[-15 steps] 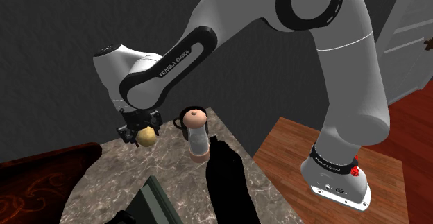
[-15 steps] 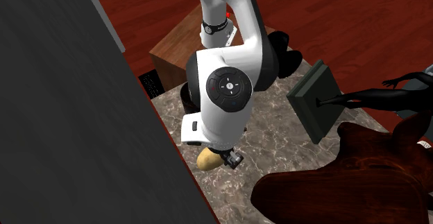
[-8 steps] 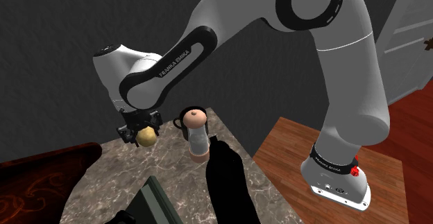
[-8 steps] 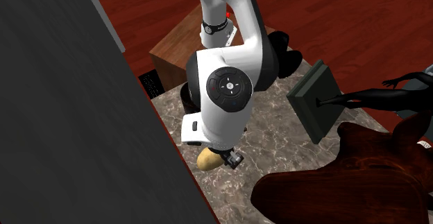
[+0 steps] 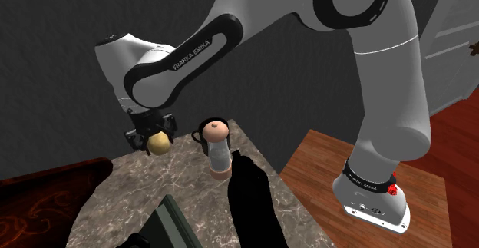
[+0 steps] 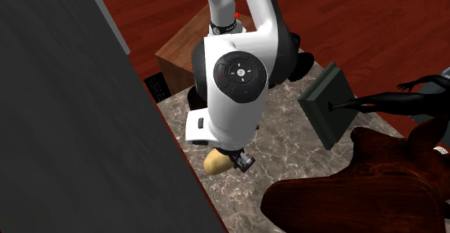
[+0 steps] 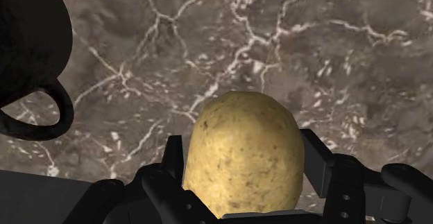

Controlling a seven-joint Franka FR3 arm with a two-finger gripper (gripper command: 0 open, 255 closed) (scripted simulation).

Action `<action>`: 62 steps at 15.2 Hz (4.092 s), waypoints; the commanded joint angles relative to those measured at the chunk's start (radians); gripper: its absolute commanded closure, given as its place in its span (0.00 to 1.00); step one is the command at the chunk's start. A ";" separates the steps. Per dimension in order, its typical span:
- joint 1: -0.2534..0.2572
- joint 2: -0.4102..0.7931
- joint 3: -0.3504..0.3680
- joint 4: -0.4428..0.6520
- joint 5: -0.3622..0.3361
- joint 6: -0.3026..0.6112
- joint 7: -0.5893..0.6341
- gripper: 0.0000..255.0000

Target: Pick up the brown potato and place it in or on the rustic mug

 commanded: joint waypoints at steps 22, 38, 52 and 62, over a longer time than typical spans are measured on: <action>-0.002 -0.080 0.028 0.206 0.059 -0.273 -0.051 1.00; -0.159 -0.668 -0.037 -0.420 0.351 -0.151 -0.331 1.00; -0.157 -0.613 -0.020 -0.551 0.331 0.031 -0.307 1.00; -0.157 -0.612 -0.020 -0.551 0.331 0.031 -0.307 0.00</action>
